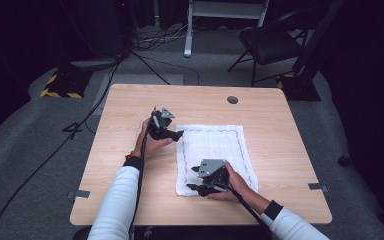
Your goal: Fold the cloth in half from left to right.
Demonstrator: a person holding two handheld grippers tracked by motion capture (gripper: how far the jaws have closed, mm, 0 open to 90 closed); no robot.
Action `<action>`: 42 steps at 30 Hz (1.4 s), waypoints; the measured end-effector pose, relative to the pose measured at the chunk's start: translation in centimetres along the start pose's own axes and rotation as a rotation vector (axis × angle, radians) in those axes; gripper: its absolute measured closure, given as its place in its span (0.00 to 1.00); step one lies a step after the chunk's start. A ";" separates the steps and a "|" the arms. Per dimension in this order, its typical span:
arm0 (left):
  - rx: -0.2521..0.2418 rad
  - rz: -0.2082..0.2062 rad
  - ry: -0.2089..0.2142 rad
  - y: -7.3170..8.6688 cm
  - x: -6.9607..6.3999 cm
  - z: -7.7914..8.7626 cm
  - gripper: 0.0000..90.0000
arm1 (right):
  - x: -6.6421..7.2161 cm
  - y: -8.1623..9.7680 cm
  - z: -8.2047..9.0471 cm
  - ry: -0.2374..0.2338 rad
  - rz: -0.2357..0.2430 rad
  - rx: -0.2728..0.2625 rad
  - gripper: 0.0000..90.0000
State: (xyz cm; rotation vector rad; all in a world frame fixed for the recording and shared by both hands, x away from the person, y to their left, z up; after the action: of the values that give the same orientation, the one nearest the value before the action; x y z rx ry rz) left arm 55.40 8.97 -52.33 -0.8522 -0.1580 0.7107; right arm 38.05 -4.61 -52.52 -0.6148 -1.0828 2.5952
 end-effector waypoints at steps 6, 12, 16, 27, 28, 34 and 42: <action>-0.023 0.069 -0.040 -0.5 1.5 -0.9 0.25 | 1.6 -0.7 -1.0 -0.043 0.021 0.001 0.47; -0.006 0.101 -0.008 -0.4 1.6 -2.5 0.24 | 2.5 -0.7 -1.5 -0.069 0.034 0.013 0.45; 0.026 0.090 -0.003 -0.2 1.2 -3.4 0.23 | 2.7 -0.5 -1.8 -0.079 0.031 0.022 0.43; 0.041 0.050 0.012 0.3 1.0 -3.5 0.35 | 3.2 -0.7 -2.4 -0.069 0.009 0.022 0.53; 0.052 0.047 0.018 0.3 0.9 -3.3 0.40 | 3.1 -0.6 -2.2 -0.072 -0.003 0.032 0.62; 0.066 0.043 0.086 0.5 0.5 -2.7 0.77 | 2.8 -0.4 -2.0 -0.030 0.001 0.051 0.87; 0.080 0.034 0.107 0.6 0.2 -2.6 0.92 | 2.7 -0.4 -2.1 -0.023 0.008 0.048 0.94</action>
State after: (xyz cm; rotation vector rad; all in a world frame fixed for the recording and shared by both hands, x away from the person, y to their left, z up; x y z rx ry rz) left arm 56.29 7.74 -54.47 -0.8157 -0.0195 0.6970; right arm 36.70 -1.99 -54.27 -0.5811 -1.0242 2.6326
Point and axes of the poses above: each handheld gripper's, and its own axes: z roughly backward along the jaws, y roughly out of its underside, x roughly to its left, the point moved 7 cm from there along -z, roughly forward along the jaws, and after that the axes turned 12 degrees about y, right-handed, at the moved point
